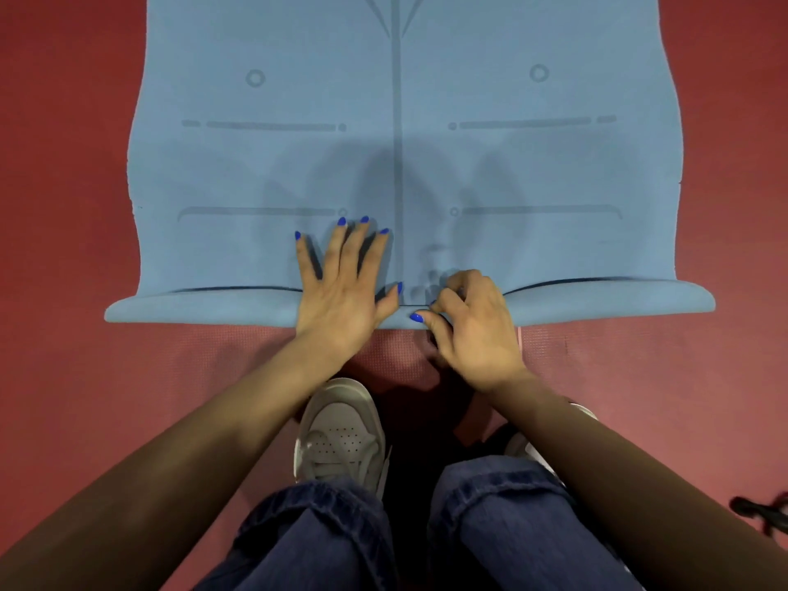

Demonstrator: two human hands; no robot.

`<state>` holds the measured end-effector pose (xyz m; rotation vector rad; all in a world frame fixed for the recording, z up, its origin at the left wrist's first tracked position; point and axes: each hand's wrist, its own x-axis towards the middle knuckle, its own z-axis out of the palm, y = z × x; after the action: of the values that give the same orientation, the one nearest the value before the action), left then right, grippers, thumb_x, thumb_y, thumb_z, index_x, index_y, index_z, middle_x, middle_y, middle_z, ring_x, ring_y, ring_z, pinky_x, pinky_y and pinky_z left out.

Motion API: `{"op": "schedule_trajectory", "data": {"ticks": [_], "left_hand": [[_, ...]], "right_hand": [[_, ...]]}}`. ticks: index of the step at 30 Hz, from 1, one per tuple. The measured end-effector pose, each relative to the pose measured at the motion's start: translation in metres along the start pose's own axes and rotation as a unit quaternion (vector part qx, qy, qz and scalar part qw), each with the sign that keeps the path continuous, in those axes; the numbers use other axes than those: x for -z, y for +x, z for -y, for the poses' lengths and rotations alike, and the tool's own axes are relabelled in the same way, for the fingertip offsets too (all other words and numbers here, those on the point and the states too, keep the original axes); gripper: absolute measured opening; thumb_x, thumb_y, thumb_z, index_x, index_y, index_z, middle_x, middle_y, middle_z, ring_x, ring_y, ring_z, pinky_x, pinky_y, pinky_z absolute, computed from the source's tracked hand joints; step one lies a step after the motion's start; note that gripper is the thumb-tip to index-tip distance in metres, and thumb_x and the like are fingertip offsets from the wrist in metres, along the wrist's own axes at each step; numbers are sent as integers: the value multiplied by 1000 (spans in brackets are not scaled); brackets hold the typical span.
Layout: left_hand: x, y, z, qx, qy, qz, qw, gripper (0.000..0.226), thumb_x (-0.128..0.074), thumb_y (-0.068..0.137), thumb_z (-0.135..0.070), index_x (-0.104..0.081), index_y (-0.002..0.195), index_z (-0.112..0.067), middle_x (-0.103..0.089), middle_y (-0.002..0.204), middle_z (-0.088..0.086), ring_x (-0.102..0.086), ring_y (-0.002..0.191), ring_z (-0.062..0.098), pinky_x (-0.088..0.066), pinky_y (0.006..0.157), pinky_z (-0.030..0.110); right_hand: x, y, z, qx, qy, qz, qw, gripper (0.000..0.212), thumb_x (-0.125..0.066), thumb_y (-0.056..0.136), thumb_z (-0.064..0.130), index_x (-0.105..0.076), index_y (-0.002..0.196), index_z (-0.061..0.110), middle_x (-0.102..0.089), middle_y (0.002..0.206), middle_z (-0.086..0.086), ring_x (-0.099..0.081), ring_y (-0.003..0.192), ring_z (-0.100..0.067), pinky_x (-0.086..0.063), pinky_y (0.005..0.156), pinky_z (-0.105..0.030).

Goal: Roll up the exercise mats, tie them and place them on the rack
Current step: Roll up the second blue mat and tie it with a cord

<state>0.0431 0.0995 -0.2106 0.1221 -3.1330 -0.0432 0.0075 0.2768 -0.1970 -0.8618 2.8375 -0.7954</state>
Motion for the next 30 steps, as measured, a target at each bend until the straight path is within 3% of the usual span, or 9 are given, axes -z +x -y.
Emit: {"op": "schedule_trajectory", "data": {"ticks": [3, 6, 10, 13, 20, 23, 27, 30], "left_hand": [[7, 12, 2, -25, -7, 59, 998, 64, -37, 90, -48, -43, 142, -11, -41, 148, 13, -30, 140, 31, -17, 104, 73], [11, 21, 4, -51, -10, 99, 994, 66, -29, 94, -54, -39, 145, -14, -37, 151, 9, -26, 143, 28, -13, 107, 72], [16, 32, 9, -76, -16, 190, 979, 107, 10, 69, -86, 1, 153, -20, 7, 161, 5, 13, 147, 20, 11, 110, 65], [17, 34, 10, -97, 26, 219, 970, 123, 22, 55, -90, 10, 152, -16, 18, 159, 7, 22, 145, 22, 9, 108, 69], [20, 34, 8, -85, -9, 224, 971, 124, 21, 53, -91, 8, 152, -19, 17, 160, 4, 20, 146, 20, 13, 109, 66], [19, 34, 8, -81, -14, 223, 971, 122, 19, 54, -91, 6, 153, -21, 15, 160, 3, 18, 146, 19, 11, 110, 66], [21, 36, 8, -68, -36, 232, 970, 113, 5, 59, -89, 10, 152, -25, 17, 160, 0, 19, 146, 17, 16, 110, 63], [20, 35, 9, -62, -52, 227, 971, 109, -1, 61, -88, 11, 152, -28, 17, 160, -2, 20, 145, 15, 17, 109, 63]], "right_hand": [[1, 8, -4, 15, -5, 7, 1000, 38, -52, 89, 36, -61, 69, 5, -52, 78, -11, -47, 64, -28, -28, 67, -29], [3, 15, -8, 31, 9, 16, 999, 39, -52, 89, 37, -59, 66, 6, -50, 73, -10, -46, 60, -26, -31, 66, -28], [7, 24, -10, 30, 28, 51, 998, 32, -50, 83, 33, -61, 69, 6, -51, 72, -10, -50, 61, -28, -44, 59, -32], [9, 30, -9, 33, 26, 75, 996, 30, -49, 83, 32, -65, 73, 8, -54, 73, -8, -51, 62, -27, -47, 58, -32], [23, 30, -10, 40, 3, 95, 995, 30, -47, 86, 28, -63, 71, 7, -54, 70, -9, -51, 60, -28, -43, 64, -32], [41, 34, -14, 42, -87, 118, 988, 35, -46, 85, 37, -66, 71, 11, -60, 71, -8, -57, 66, -32, -45, 65, -34], [63, 29, -17, -80, -168, 169, 968, 30, -46, 96, 39, -68, 102, 18, -61, 109, -4, -54, 105, -29, -26, 91, -36], [56, 19, -17, -126, -176, 188, 958, 29, -40, 98, 33, -61, 114, 20, -54, 117, -2, -46, 111, -25, -16, 96, -34]]}}
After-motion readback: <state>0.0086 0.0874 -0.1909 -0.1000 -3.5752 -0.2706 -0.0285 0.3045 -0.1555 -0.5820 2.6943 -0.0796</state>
